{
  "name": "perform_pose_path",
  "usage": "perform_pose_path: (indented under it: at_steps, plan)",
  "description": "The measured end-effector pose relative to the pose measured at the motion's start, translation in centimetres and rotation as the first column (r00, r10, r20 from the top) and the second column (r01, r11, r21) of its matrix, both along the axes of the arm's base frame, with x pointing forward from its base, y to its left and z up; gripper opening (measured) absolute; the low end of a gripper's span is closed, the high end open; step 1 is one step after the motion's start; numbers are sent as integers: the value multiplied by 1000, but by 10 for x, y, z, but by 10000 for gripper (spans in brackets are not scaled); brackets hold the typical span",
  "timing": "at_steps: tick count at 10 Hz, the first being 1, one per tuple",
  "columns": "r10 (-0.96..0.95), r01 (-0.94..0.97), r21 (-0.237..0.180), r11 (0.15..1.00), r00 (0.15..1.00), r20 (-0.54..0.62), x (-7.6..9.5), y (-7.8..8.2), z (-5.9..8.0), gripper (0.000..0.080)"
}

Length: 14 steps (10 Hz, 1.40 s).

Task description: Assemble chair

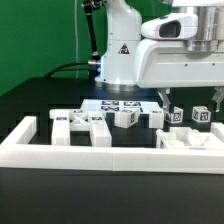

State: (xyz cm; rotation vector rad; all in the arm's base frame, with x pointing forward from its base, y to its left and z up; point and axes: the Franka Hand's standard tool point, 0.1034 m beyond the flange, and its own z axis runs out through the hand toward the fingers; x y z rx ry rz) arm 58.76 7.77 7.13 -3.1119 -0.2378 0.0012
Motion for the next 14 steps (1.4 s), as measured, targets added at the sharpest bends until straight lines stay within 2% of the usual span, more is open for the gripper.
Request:
perform_pose_path:
  at_steps: [1,2,3,5,9,10,11,14]
  plan:
    - [-52,52,16,999,998,21,-8,-1,-2,649]
    - [-89,89,14,996,996,2,-31,-4,-3,649]
    - [-97,97,10,995,995,-7,-41,-10,-1,649]
    - [-103,103,7,995,995,-11,-45,-21,0,649]
    - [-103,104,9,995,995,-12,-45,-20,-1,649]
    - [-141,141,11,990,990,-15,-49,-26,-1,649]
    - [-188,189,13,982,982,-36,-63,-33,-3,649]
    - [-230,231,12,973,970,-79,-90,-37,-17,649]
